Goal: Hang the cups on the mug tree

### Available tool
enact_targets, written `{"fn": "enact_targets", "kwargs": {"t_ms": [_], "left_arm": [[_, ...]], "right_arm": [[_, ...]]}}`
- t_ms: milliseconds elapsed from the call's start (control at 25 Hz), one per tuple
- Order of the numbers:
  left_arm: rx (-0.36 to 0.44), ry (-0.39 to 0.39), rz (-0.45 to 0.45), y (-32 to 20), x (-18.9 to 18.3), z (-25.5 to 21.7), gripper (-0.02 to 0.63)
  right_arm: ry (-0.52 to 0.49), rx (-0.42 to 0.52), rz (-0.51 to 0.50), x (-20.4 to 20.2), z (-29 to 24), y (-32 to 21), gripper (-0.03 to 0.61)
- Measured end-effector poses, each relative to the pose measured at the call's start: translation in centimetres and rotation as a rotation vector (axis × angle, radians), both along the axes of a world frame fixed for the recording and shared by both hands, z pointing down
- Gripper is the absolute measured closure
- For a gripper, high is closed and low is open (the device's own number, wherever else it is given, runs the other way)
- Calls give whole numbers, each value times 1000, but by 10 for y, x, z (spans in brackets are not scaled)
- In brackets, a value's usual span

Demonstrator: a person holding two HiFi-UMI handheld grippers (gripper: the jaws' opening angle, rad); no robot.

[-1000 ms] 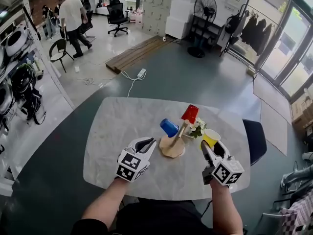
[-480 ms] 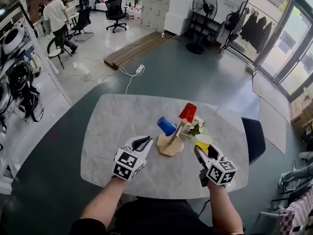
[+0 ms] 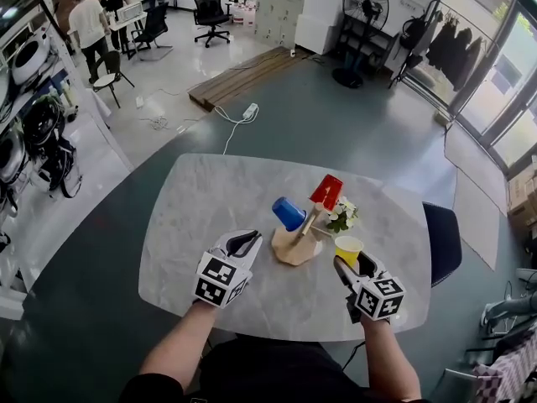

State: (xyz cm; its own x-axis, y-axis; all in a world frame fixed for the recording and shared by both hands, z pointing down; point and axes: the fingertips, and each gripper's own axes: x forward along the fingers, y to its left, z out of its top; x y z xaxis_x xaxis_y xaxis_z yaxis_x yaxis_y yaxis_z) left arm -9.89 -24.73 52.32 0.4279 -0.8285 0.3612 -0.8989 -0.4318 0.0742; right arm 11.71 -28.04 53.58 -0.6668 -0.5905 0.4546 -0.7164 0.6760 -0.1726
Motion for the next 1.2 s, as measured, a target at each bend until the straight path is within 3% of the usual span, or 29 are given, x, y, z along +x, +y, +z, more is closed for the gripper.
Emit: {"fn": "enact_targets", "kwargs": {"t_ms": [560, 960, 1200], "left_arm": [[0, 27, -35, -8, -4, 3, 574], [-18, 35, -62, -4, -12, 10, 574], [-27, 34, -69, 0, -13, 11, 574]], "right_arm": [[291, 52, -232, -27, 7, -14, 310], [448, 103, -413, -64, 9, -16, 310], [479, 102, -491, -86, 8, -17, 311]]}}
